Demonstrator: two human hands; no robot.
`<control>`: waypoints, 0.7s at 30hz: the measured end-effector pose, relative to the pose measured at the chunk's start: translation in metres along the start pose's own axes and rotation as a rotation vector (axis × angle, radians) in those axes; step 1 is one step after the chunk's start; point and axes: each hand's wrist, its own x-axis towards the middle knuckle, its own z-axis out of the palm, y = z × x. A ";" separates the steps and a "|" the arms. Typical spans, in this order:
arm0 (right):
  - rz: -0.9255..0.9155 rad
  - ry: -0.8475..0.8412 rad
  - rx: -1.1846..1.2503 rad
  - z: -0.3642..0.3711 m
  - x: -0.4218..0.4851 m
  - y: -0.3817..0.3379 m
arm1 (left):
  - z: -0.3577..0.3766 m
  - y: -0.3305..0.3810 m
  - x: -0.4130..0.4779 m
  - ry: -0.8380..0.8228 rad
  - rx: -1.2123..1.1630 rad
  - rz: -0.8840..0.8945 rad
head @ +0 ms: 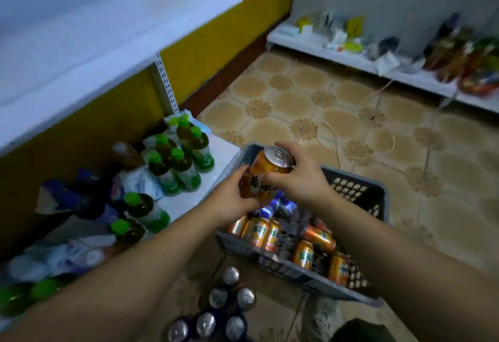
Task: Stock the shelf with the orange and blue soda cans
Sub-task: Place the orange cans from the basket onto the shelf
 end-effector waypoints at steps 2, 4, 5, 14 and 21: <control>-0.106 -0.006 0.006 -0.002 -0.019 -0.051 | -0.025 0.028 -0.035 0.075 -0.007 0.056; -0.202 -0.012 -0.001 0.001 -0.040 -0.101 | -0.048 0.051 -0.072 0.160 0.006 0.092; -0.251 -0.017 0.001 0.005 -0.051 -0.124 | -0.060 0.061 -0.091 0.207 -0.009 0.102; -0.563 -0.204 0.062 0.091 -0.135 -0.286 | -0.176 0.089 -0.276 0.578 0.108 0.106; -0.621 -0.453 0.044 0.202 -0.177 -0.345 | -0.253 0.029 -0.412 0.755 0.616 -0.362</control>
